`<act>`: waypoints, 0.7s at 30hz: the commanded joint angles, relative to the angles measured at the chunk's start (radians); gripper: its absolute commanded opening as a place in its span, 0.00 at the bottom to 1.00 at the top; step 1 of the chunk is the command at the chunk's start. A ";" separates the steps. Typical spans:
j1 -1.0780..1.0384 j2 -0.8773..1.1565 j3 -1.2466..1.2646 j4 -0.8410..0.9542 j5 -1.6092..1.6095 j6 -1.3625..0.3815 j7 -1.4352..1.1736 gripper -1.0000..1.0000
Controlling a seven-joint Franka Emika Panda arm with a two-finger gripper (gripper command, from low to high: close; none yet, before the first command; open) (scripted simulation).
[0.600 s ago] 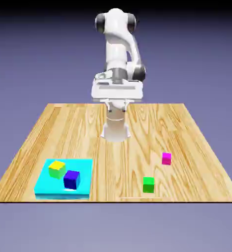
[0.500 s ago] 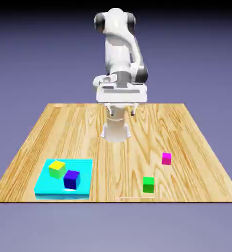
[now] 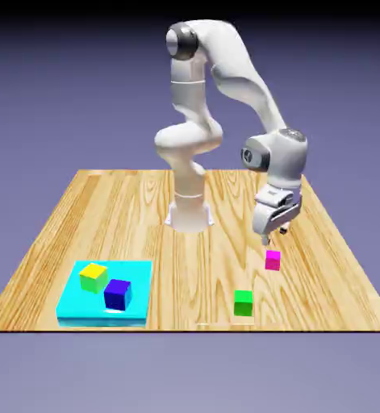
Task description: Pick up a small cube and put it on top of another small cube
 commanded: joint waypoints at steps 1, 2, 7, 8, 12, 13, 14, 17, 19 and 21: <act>0.026 0.032 -0.003 0.016 -0.009 -0.033 -0.008 0.50; 0.062 0.065 -0.006 0.033 -0.019 -0.066 -0.016 0.50; 0.243 0.226 -0.022 0.114 -0.065 -0.229 -0.056 0.50; 0.279 0.258 -0.025 0.130 -0.075 -0.262 -0.064 0.50; 0.275 0.323 -0.035 0.108 -0.092 -0.177 -0.051 0.50; 0.272 0.354 -0.040 0.096 -0.101 -0.133 -0.044 0.50; 0.269 0.386 -0.045 0.084 -0.109 -0.090 -0.038 0.50; 0.268 0.387 -0.045 0.084 -0.109 -0.088 -0.038 0.00; 0.275 0.324 -0.035 0.107 -0.092 -0.175 -0.051 0.00; 0.281 0.261 -0.025 0.131 -0.075 -0.262 -0.064 0.00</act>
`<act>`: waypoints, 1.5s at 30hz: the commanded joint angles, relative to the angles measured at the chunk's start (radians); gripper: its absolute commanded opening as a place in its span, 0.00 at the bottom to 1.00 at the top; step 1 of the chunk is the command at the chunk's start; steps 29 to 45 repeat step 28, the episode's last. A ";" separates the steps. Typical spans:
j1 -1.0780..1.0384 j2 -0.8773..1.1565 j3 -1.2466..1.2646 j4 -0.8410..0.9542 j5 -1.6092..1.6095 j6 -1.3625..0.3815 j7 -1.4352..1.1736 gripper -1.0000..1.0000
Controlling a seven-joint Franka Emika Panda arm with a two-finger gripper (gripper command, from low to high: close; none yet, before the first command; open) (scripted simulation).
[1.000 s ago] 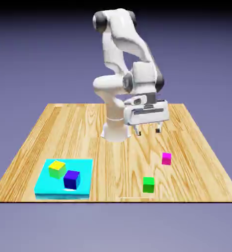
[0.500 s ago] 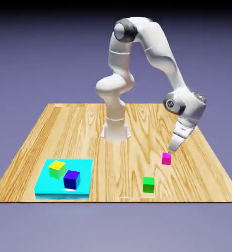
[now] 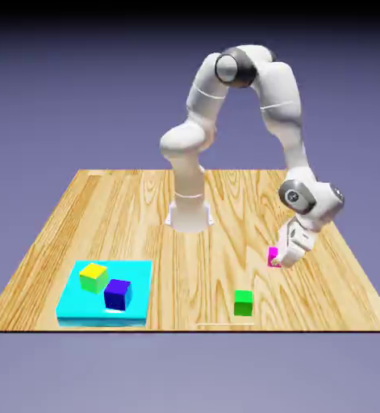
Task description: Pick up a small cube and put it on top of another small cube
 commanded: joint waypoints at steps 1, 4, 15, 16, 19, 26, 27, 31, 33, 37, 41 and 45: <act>-0.035 -0.004 0.013 0.004 -0.032 0.005 -0.025 0.00; -0.144 -0.012 0.054 0.014 -0.124 0.023 -0.107 0.00; -0.542 -0.044 0.205 0.050 -0.458 0.091 -0.408 0.00; -0.579 -0.047 0.219 0.054 -0.488 0.097 -0.435 0.00; -0.669 -0.054 0.253 0.062 -0.564 0.112 -0.503 0.00; -0.681 0.089 0.189 0.078 -0.695 0.223 -0.408 1.00; -0.678 0.053 0.205 0.074 -0.662 0.195 -0.432 1.00; -0.675 0.017 0.221 0.070 -0.629 0.167 -0.456 1.00; -0.675 0.017 0.221 0.070 -0.629 0.167 -0.456 1.00; -0.675 0.017 0.221 0.070 -0.629 0.167 -0.456 1.00; -0.675 0.017 0.221 0.070 -0.629 0.167 -0.456 1.00; -0.675 0.017 0.221 0.070 -0.629 0.167 -0.456 1.00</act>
